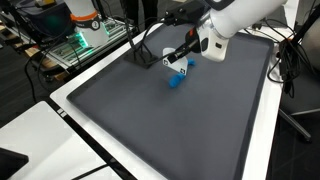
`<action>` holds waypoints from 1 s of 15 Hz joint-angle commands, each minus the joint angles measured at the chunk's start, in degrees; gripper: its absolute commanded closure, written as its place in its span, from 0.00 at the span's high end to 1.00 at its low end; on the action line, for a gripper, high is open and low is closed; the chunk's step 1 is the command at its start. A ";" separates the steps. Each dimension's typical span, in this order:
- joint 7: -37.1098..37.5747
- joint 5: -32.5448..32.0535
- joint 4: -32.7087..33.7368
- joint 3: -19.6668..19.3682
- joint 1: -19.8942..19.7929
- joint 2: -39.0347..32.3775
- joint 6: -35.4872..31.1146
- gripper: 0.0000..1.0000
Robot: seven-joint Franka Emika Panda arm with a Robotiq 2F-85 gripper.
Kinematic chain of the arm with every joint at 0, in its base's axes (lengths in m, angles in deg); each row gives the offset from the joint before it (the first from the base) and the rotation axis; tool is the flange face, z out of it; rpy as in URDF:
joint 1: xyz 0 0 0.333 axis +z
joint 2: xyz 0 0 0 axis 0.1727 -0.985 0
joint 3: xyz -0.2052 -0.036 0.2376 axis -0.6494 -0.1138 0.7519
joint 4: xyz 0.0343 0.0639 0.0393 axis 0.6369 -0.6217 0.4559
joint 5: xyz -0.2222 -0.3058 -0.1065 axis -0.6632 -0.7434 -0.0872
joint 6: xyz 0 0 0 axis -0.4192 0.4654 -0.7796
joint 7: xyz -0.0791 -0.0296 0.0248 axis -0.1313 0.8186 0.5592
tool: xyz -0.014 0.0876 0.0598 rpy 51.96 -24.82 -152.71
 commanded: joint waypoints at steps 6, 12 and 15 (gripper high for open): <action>7.27 12.04 -15.25 -0.12 -2.62 10.89 -6.88 0.02; 13.26 21.83 -30.23 -1.57 -4.07 19.99 -15.13 0.02; 16.67 25.72 -36.20 -2.71 -4.73 23.79 -16.78 0.02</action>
